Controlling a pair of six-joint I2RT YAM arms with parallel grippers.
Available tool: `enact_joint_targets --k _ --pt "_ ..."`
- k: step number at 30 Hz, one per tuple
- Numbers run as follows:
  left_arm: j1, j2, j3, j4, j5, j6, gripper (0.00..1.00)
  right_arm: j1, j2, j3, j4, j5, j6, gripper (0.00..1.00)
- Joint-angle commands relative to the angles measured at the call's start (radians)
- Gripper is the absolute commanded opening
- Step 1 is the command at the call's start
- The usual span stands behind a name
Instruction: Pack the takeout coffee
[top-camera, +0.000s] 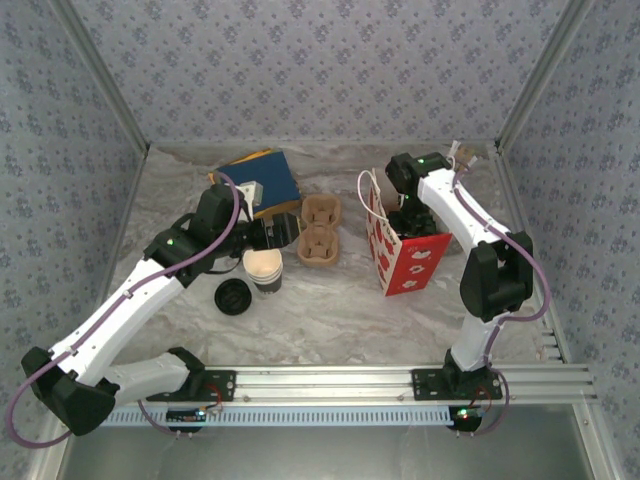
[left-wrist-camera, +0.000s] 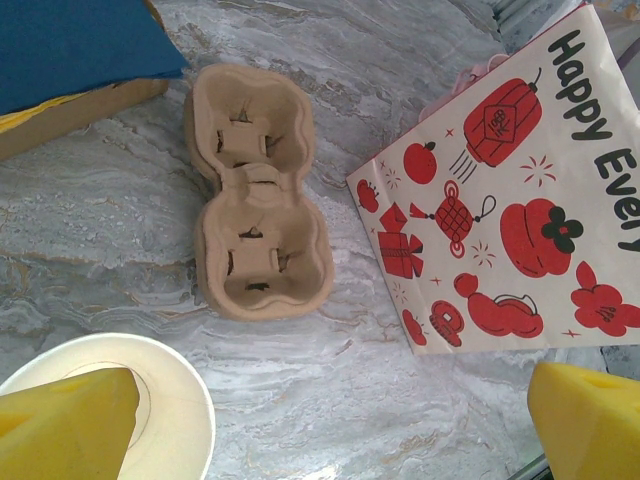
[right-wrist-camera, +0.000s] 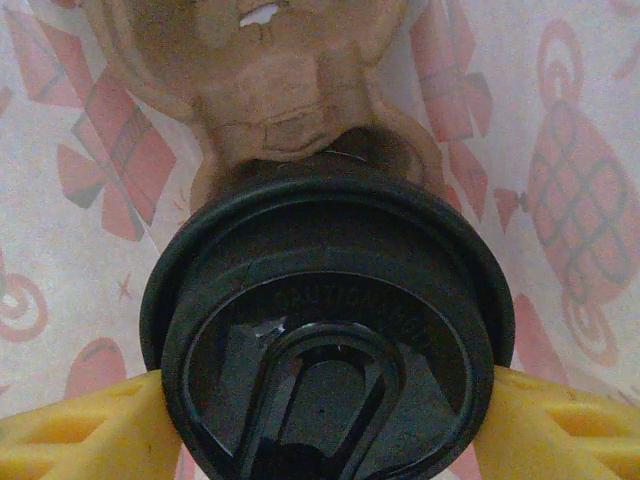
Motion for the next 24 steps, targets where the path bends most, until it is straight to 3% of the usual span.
enact_joint_targets --k 1,24 --pt "-0.009 -0.023 0.006 -0.012 -0.005 -0.009 1.0 0.001 0.037 -0.054 0.014 -0.003 -0.003 0.72" --pt "-0.014 -0.027 0.009 -0.011 -0.007 -0.011 1.0 0.005 0.029 -0.057 0.005 -0.012 0.0 0.72"
